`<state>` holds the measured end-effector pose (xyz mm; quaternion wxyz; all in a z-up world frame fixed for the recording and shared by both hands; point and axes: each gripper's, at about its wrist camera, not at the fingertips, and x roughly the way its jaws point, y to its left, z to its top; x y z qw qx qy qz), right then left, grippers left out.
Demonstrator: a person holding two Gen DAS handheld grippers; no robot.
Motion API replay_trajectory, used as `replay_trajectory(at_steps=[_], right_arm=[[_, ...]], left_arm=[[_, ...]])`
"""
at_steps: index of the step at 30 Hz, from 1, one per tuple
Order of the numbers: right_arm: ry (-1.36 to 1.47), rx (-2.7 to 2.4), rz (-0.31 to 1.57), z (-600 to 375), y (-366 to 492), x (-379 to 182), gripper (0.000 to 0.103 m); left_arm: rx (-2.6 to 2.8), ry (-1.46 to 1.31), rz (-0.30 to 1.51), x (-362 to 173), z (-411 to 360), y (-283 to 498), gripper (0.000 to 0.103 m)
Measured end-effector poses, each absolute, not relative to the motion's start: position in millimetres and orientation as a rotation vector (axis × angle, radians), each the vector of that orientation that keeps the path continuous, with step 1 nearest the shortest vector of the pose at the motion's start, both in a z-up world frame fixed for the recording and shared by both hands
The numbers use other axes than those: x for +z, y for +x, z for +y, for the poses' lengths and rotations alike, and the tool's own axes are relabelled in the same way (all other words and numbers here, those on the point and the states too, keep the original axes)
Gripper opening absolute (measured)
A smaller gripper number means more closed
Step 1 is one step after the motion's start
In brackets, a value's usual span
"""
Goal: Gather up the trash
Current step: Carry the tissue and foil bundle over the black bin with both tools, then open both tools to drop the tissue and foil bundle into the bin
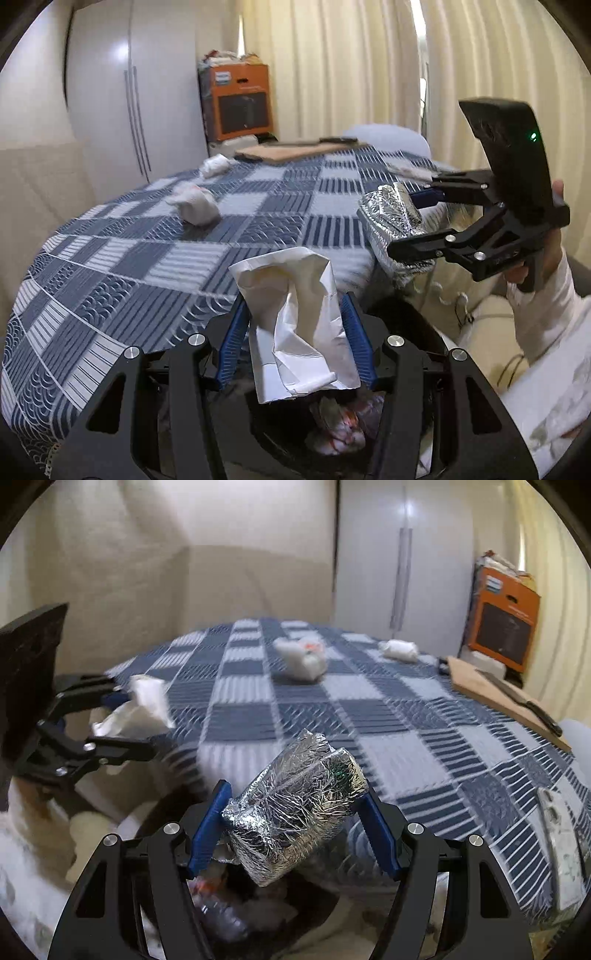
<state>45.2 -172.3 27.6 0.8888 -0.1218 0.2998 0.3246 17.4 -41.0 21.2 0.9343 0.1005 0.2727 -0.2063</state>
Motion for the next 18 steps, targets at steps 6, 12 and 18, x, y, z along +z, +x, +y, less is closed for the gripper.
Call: replay_trajectory(at_steps=[6, 12, 18], right_arm=[[-0.304, 0.739, 0.695, -161.4, 26.3, 2.7, 0.065], [-0.347, 0.780, 0.788, -147.8, 16.4, -34.0, 0.065], [-0.397, 0.710, 0.844, -141.9, 24.2, -65.4, 0.065]], left_arm=[[-0.552, 0.207, 0.655, -3.6, -53.2, 7.0, 0.052], [-0.556, 0.229, 0.793, -44.2, -62.8, 10.3, 0.052], [-0.546, 0.259, 0.866, -71.5, -70.1, 24.2, 0.052]])
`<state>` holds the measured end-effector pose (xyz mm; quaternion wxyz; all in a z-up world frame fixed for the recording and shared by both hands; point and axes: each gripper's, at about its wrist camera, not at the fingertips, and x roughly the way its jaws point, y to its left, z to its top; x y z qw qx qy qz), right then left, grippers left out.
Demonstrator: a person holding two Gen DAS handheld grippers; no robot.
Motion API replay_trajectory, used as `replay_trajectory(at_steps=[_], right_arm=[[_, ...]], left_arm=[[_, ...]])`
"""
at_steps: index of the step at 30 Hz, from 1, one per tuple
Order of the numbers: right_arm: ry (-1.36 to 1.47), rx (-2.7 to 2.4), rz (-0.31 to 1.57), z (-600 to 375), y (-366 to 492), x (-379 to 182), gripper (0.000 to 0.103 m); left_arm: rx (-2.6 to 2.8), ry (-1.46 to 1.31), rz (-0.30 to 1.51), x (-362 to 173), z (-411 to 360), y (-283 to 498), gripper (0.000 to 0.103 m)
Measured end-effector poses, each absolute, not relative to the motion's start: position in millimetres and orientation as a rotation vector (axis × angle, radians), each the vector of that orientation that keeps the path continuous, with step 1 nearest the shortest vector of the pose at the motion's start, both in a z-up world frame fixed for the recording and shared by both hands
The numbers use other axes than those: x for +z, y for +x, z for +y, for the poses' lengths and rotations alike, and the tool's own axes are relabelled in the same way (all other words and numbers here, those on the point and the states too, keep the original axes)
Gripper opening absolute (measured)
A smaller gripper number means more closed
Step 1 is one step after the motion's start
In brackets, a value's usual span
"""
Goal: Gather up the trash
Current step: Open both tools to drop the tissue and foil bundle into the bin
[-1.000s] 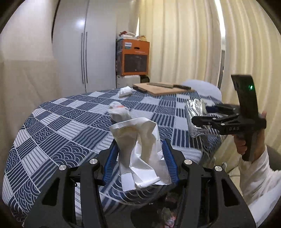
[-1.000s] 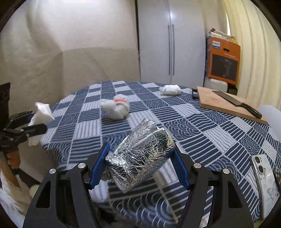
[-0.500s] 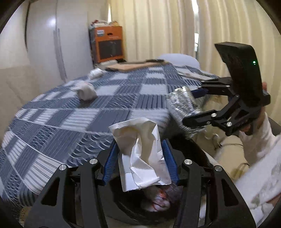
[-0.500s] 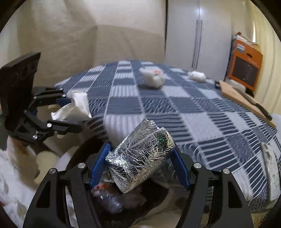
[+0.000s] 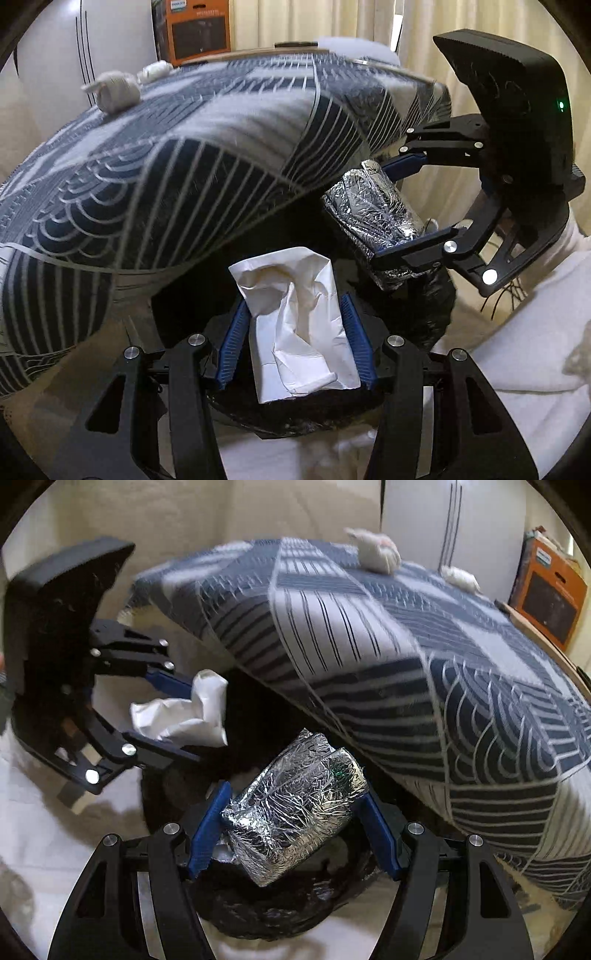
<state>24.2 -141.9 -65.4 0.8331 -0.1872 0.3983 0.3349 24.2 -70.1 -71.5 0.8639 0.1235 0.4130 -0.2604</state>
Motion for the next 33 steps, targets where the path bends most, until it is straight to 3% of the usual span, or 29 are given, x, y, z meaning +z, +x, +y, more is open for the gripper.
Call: replay_trajectory(at_steps=[11, 14, 17, 19, 21, 33], right_arm=[[-0.439, 0.671, 0.901, -137.0, 41.5, -97.8, 0.065], [-0.435, 0.650, 0.910, -137.8, 47.0, -103.8, 0.070], [-0.415, 0.643, 0.902, -140.4, 48.0, -103.2, 0.084], [-0.413, 0.639, 0.894, -141.7, 46.0, -101.6, 0.085], [-0.404, 0.636, 0.888, -144.6, 43.3, -99.1, 0.085], [-0.333, 0.615, 0.891, -167.6, 26.7, -81.6, 0.087]], left_arm=[[-0.513, 0.292, 0.972, -98.4, -73.8, 51.7, 0.052], [-0.500, 0.281, 0.988, -104.0, -71.9, 56.5, 0.054], [-0.477, 0.270, 0.983, -105.3, -68.0, 54.1, 0.075], [-0.486, 0.255, 0.975, -104.0, -68.2, 53.3, 0.079], [-0.493, 0.246, 0.969, -103.4, -68.1, 49.2, 0.090], [-0.505, 0.242, 0.889, -90.2, -77.9, 22.3, 0.097]])
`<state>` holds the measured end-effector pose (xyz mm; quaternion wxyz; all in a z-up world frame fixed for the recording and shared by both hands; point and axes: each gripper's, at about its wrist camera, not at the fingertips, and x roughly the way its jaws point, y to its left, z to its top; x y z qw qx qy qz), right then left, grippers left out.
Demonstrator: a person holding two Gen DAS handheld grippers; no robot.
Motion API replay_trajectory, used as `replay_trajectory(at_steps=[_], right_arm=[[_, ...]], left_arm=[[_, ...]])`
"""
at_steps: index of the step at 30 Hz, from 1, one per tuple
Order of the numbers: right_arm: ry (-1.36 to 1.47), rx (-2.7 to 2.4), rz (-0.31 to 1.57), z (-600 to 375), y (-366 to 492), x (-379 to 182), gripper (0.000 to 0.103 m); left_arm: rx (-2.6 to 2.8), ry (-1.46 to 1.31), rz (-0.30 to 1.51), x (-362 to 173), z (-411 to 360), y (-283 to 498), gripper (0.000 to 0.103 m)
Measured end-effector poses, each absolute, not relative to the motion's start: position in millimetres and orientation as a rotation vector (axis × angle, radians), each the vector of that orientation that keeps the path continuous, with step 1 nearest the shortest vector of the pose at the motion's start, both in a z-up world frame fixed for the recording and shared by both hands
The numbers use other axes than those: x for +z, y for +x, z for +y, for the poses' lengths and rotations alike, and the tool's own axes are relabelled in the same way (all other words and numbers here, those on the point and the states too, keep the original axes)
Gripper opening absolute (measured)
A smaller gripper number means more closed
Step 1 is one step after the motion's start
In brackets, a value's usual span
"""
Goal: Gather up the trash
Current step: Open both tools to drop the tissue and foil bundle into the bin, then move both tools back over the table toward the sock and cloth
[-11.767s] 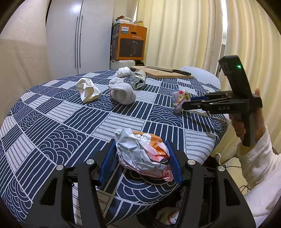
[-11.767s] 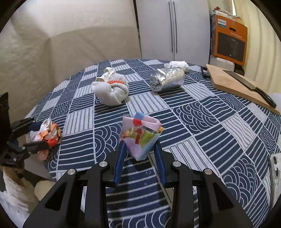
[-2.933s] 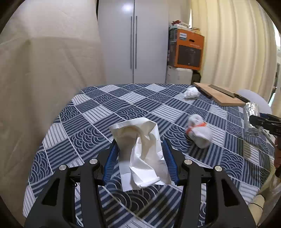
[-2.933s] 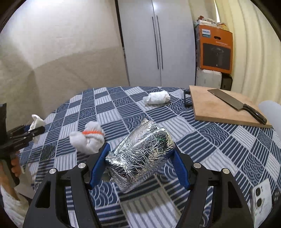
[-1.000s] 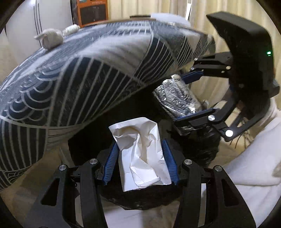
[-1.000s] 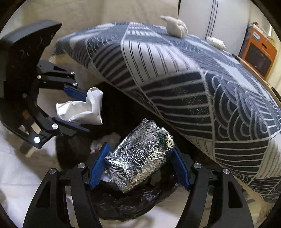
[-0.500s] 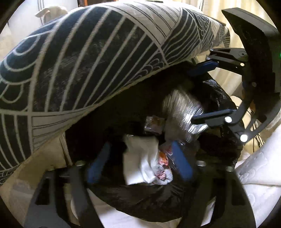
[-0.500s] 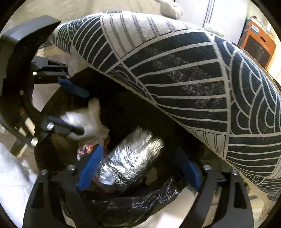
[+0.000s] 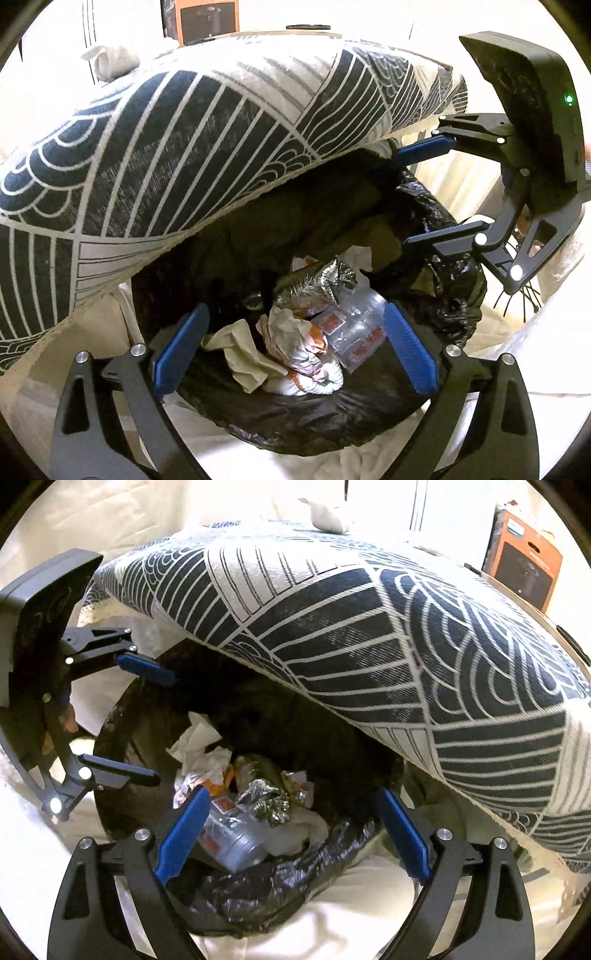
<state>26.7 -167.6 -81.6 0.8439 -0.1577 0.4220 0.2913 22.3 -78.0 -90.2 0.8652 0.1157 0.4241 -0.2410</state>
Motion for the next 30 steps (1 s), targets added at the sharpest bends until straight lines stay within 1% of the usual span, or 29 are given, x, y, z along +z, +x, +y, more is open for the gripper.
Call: replay_trajectory(at_steps=[9, 20, 25, 30], right_arm=[[-0.284, 0.616, 0.864, -183.8, 17.7, -58.2, 0.087], [-0.219, 0.653, 0.722, -198.8, 11.3, -1.3, 0.089], [-0.237, 0.621, 0.680, -198.5, 19.1, 13.2, 0.091], [-0.231, 0.601, 0.677, -195.5, 36.0, 21.5, 0.091]], left_arm=[[-0.512, 0.225, 0.838, -78.2, -69.1, 13.9, 0.097], [-0.470, 0.164, 0.699, -18.7, -44.8, -4.9, 0.097], [-0.412, 0.104, 0.657, 1.0, -28.6, 3.4, 0.097], [-0.357, 0.083, 0.640, 18.0, -15.0, 21.3, 0.097]])
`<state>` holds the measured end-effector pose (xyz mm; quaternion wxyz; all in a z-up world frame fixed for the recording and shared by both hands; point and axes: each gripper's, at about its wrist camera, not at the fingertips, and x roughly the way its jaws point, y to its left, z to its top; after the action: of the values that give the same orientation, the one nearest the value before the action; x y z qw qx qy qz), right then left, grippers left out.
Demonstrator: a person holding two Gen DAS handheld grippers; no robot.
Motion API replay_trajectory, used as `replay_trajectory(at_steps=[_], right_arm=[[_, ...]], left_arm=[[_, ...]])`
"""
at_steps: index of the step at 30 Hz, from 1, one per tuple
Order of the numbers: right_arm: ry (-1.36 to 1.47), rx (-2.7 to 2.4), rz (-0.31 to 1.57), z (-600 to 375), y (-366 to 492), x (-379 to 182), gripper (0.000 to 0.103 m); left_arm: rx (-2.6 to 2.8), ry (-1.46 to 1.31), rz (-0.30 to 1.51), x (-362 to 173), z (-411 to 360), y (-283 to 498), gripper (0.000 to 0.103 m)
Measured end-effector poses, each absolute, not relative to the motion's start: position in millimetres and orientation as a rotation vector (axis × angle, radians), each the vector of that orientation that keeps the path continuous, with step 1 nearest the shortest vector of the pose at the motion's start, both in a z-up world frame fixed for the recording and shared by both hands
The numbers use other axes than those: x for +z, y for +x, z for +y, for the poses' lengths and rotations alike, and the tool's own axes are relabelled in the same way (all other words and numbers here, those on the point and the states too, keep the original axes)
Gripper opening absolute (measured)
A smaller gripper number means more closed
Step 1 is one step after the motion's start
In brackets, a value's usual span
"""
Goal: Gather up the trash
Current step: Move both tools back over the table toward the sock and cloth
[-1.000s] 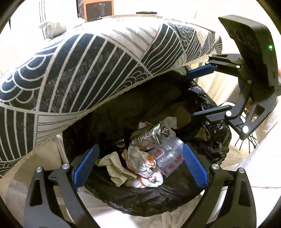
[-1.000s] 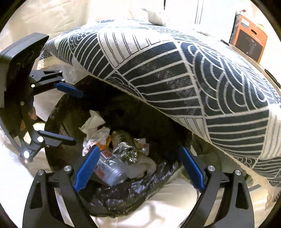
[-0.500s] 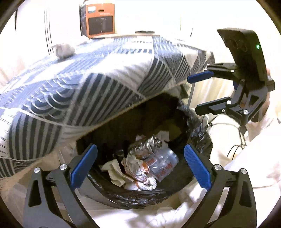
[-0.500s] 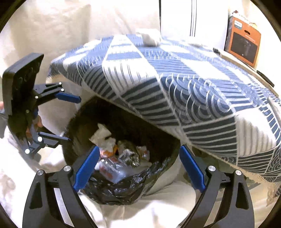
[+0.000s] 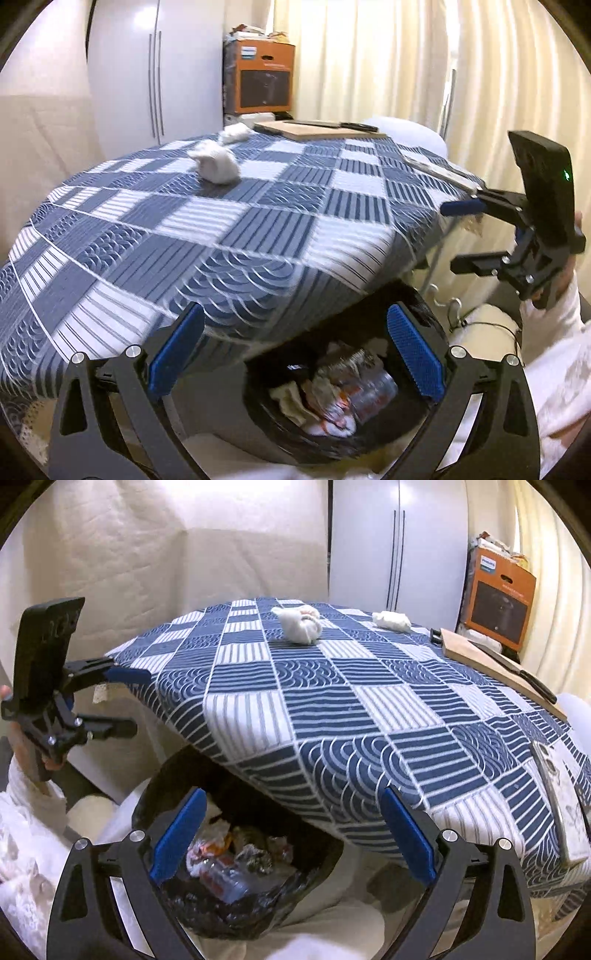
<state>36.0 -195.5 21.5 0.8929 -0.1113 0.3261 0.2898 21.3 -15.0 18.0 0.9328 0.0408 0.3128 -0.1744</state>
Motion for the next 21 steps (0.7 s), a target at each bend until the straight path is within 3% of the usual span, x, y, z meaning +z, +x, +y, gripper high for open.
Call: replay_trajectory(at_steps=[21], right_arm=[[-0.171, 0.523, 0.753, -199.1, 144.7, 47.0, 0.093]], left_arm=[[-0.263, 0.066, 0.704, 54.0, 0.8, 134.1, 0.097]])
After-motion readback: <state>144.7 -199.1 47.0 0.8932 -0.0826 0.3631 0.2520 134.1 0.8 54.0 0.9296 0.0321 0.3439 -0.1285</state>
